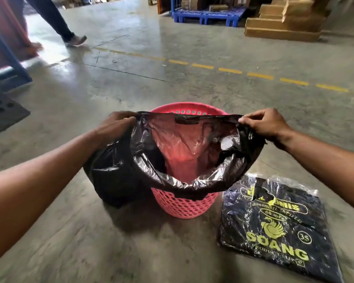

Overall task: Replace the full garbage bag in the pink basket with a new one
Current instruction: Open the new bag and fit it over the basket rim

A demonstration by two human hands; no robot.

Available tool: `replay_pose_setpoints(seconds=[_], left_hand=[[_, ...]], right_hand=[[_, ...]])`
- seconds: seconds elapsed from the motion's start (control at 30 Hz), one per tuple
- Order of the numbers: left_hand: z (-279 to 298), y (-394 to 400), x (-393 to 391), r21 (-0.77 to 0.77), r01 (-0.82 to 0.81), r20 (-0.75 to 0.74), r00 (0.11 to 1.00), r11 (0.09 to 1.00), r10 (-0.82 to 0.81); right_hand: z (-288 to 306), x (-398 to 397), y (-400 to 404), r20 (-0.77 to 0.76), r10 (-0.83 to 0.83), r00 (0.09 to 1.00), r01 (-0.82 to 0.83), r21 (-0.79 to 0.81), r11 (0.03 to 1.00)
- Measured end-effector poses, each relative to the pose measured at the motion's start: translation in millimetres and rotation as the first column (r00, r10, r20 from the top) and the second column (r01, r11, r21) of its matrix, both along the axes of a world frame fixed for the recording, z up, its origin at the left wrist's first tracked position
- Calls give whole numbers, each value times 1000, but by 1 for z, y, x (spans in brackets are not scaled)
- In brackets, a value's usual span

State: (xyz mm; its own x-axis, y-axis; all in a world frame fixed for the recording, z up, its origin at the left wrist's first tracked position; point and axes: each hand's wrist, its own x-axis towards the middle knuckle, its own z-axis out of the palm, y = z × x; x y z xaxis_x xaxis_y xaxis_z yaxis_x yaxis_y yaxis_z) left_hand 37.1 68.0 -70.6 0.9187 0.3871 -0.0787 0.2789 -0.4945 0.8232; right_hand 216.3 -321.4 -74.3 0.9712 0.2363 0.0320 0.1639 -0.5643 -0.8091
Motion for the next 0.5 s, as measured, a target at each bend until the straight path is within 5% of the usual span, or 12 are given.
replay_pose_setpoints(seconds=[0.3, 0.5], left_hand=[[-13, 1, 43, 203, -227, 73, 973, 952, 217], [-8, -11, 62, 45, 2, 132, 991, 999, -8]], right_hand=[[-1, 14, 40, 132, -139, 981, 152, -89, 984], [0, 21, 61, 221, 85, 972, -55, -138, 989]])
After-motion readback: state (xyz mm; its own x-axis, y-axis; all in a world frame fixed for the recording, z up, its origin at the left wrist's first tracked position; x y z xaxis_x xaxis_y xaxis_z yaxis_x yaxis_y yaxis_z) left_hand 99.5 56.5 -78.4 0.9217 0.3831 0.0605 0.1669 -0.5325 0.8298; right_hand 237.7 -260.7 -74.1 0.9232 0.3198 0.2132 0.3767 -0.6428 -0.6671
